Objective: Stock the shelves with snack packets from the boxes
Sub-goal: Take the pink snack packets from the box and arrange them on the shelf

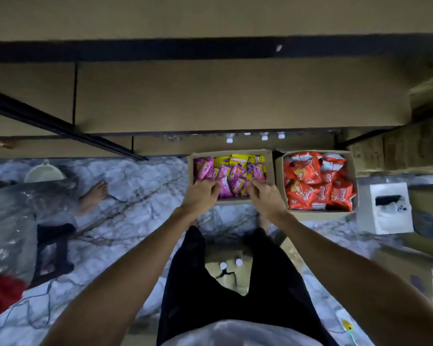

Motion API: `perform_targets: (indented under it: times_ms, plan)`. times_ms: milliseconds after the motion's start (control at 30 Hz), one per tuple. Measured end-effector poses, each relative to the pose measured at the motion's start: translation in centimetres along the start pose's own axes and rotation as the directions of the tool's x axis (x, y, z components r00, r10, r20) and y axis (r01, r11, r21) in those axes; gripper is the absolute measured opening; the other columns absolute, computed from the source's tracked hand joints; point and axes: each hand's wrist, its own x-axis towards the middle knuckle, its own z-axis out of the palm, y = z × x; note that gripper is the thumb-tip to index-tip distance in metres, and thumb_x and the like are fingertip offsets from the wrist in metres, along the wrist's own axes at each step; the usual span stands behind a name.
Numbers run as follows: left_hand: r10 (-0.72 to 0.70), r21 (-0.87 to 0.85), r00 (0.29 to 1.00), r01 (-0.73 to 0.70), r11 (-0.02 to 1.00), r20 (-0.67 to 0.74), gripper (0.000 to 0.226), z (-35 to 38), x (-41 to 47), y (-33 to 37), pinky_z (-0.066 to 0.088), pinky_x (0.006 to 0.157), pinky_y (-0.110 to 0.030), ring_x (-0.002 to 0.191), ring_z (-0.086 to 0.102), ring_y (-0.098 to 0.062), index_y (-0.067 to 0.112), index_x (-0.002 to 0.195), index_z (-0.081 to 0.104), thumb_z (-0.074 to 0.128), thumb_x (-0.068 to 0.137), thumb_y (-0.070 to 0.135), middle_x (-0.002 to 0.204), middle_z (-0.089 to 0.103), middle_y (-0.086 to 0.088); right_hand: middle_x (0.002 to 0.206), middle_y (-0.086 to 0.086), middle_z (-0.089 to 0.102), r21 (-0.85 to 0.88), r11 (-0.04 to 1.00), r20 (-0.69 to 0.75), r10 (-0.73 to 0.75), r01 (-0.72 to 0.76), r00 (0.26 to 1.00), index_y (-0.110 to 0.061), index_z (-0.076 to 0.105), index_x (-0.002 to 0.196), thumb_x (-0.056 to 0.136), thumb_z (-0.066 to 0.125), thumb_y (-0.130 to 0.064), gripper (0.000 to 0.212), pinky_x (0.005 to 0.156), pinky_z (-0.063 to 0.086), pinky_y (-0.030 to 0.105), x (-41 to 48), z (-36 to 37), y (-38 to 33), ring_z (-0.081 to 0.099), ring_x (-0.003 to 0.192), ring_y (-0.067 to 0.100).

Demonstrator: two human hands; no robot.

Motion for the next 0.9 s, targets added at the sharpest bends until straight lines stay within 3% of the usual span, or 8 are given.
perform_targets:
  times_ms: [67, 167, 267, 367, 500, 600, 800, 900]
  plan:
    - [-0.042, -0.015, 0.998, 0.043, 0.999, 0.035, 0.043, 2.6, 1.8, -1.8, 0.047, 0.078, -0.043, 0.097, 0.062, -0.041, 0.005, 0.091, 0.062, 0.037, 0.106, 0.036, 0.098, 0.067, -0.024, 0.071, 0.006, 0.064, -0.019, 0.999, 0.05, 0.046, -0.046, 0.998, -0.01, 0.063, 0.092, 0.104, 0.048, -0.032, 0.029, 0.057, 0.043, 0.031, 0.9, 2.5, 2.8, 0.062, 0.059, 0.029]
    - [-0.088, -0.001, 0.993, 0.088, 0.996, 0.078, 0.046, 6.1, 4.4, -3.8, 0.044, 0.085, -0.044, 0.105, 0.058, -0.041, 0.004, 0.1, 0.063, 0.033, 0.108, 0.037, 0.107, 0.065, -0.025, 0.064, -0.001, 0.05, -0.035, 0.998, 0.071, 0.063, -0.06, 0.995, -0.011, 0.06, 0.088, 0.104, 0.046, -0.03, 0.029, 0.059, 0.036, 0.029, 3.0, 5.7, 6.0, 0.047, 0.055, 0.02]
    - [-0.136, 0.014, 0.983, 0.135, 0.991, 0.121, 0.046, 9.9, 7.8, -6.4, 0.044, 0.089, -0.045, 0.11, 0.054, -0.041, 0.004, 0.106, 0.064, 0.031, 0.108, 0.036, 0.113, 0.063, -0.026, 0.062, 0.002, 0.05, -0.056, 0.997, 0.092, 0.056, -0.051, 0.994, -0.011, 0.06, 0.085, 0.104, 0.047, -0.028, 0.029, 0.058, 0.032, 0.026, 5.5, 9.5, 9.4, 0.054, 0.056, 0.026]
    - [-0.159, -0.017, 0.978, 0.163, 0.986, 0.136, 0.043, 13.8, 11.5, -10.4, 0.044, 0.078, -0.041, 0.101, 0.06, -0.039, 0.008, 0.096, 0.06, 0.031, 0.107, 0.037, 0.101, 0.063, -0.021, 0.067, 0.016, 0.061, -0.028, 0.999, 0.131, 0.045, -0.042, 0.99, -0.009, 0.06, 0.083, 0.102, 0.049, -0.028, 0.03, 0.057, 0.041, 0.032, 8.3, 14.4, 12.7, 0.063, 0.064, 0.037]
    - [-0.176, -0.107, 0.972, 0.193, 0.975, 0.156, 0.046, 18.2, 16.0, -14.6, 0.049, 0.076, -0.041, 0.085, 0.063, -0.034, 0.002, 0.09, 0.055, 0.03, 0.108, 0.035, 0.089, 0.065, -0.017, 0.064, 0.01, 0.054, 0.016, 1.0, 0.199, -0.012, 0.009, 0.98, -0.012, 0.054, 0.078, 0.102, 0.04, -0.038, 0.038, 0.055, 0.037, 0.031, 12.0, 20.8, 15.6, 0.054, 0.057, 0.027]
    - [-0.166, -0.1, 0.978, 0.178, 0.979, 0.123, 0.037, 21.0, 19.5, -17.4, 0.037, 0.063, -0.038, 0.067, 0.051, -0.031, 0.007, 0.085, 0.045, 0.032, 0.108, 0.032, 0.069, 0.05, -0.009, 0.059, 0.007, 0.047, 0.043, 0.998, 0.223, -0.044, 0.035, 0.974, -0.016, 0.044, 0.075, 0.105, 0.045, -0.029, 0.032, 0.054, 0.035, 0.03, 15.0, 25.0, 17.3, 0.048, 0.053, 0.025]
    - [-0.107, -0.089, 0.993, 0.111, 0.99, 0.052, 0.034, 24.3, 26.4, -23.2, 0.046, 0.072, -0.043, 0.083, 0.059, -0.037, -0.002, 0.099, 0.054, 0.037, 0.107, 0.027, 0.086, 0.056, -0.019, 0.055, 0.003, 0.047, 0.091, 0.996, 0.276, -0.021, -0.004, 0.961, -0.018, 0.048, 0.078, 0.104, 0.043, -0.04, 0.035, 0.053, 0.031, 0.027, 20.1, 32.9, 20.0, 0.044, 0.048, 0.019]
    - [-0.055, -0.05, 0.996, 0.059, 0.997, 0.063, 0.035, 25.2, 29.8, -25.5, 0.043, 0.076, -0.037, 0.099, 0.059, -0.04, 0.001, 0.127, 0.052, 0.039, 0.107, 0.026, 0.106, 0.058, -0.023, 0.055, -0.002, 0.048, 0.1, 0.992, 0.277, 0.046, -0.076, 0.96, -0.012, 0.057, 0.089, 0.103, 0.047, -0.044, 0.036, 0.052, 0.041, 0.03, 22.0, 36.4, 20.9, 0.051, 0.051, 0.019]
